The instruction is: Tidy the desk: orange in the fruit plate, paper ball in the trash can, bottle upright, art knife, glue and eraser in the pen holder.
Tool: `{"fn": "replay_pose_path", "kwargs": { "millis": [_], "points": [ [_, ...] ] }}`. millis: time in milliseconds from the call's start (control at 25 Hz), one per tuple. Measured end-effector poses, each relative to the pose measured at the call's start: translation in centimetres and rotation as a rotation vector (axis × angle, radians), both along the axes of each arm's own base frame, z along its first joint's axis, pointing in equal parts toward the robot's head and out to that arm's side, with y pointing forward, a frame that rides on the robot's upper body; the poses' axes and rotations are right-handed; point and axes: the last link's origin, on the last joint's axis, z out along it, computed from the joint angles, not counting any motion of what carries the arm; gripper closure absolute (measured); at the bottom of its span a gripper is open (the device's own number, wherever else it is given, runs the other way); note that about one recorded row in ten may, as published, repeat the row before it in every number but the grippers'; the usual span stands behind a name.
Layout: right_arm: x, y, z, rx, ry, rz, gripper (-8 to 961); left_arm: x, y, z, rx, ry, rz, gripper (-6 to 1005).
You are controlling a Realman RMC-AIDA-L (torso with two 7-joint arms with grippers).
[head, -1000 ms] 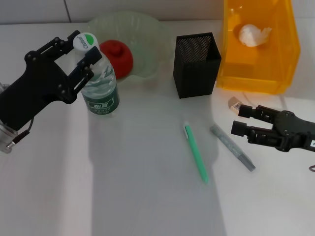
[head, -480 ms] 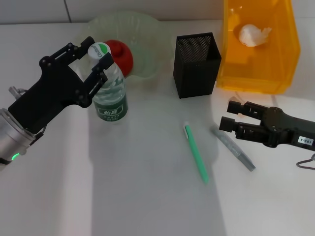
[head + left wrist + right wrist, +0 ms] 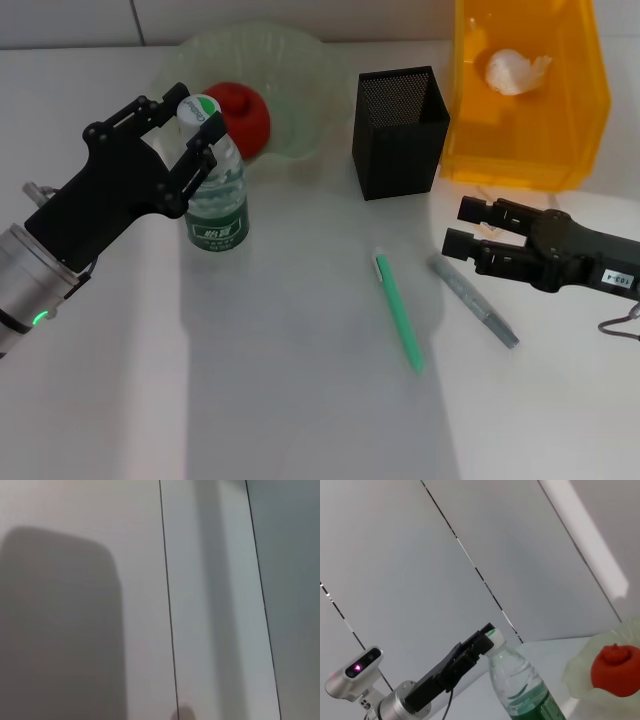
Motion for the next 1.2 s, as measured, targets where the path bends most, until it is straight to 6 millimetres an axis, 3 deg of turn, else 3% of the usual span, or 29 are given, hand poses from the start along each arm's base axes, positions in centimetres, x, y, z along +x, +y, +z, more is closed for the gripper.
{"fn": "replay_pose_path", "kwargs": {
  "millis": [640, 800, 880, 920, 1040, 1080, 1160, 1200],
  "points": [
    [-0.1, 0.2, -0.1, 0.008, 0.004, 0.005, 102, -0.2, 0.1, -0.4, -0.003, -0.037, 0.052, 483],
    [-0.1, 0.2, -0.1, 0.009, 0.004, 0.004, 102, 0.3, -0.6, 0.6, 0.025, -0.093, 0.0, 472],
    [-0.1, 0.2, 0.0, 0.012, 0.006, 0.003, 102, 0.9, -1.5, 2.4, 0.035, -0.2, -0.07, 466],
    [-0.1, 0.2, 0.0, 0.012, 0.006, 0.003, 103, 0.9, -1.5, 2.4, 0.035, -0.2, -0.07, 425],
    [-0.1, 0.2, 0.4, 0.026, 0.017, 0.003, 103, 1.1, -1.8, 3.8, -0.034, -0.272, -0.106, 301],
    [0.0, 0.2, 1.2, 0.045, 0.029, 0.008, 103, 1.3, -1.9, 4.5, -0.16, -0.246, -0.148, 260],
    [0.1, 0.2, 1.8, 0.056, 0.034, 0.012, 103, 1.4, -1.9, 4.8, -0.215, -0.221, -0.163, 262],
    [0.1, 0.2, 2.6, 0.067, 0.037, 0.018, 104, 1.2, -2.1, 5.0, -0.374, -0.128, -0.188, 263]
  ]
}}
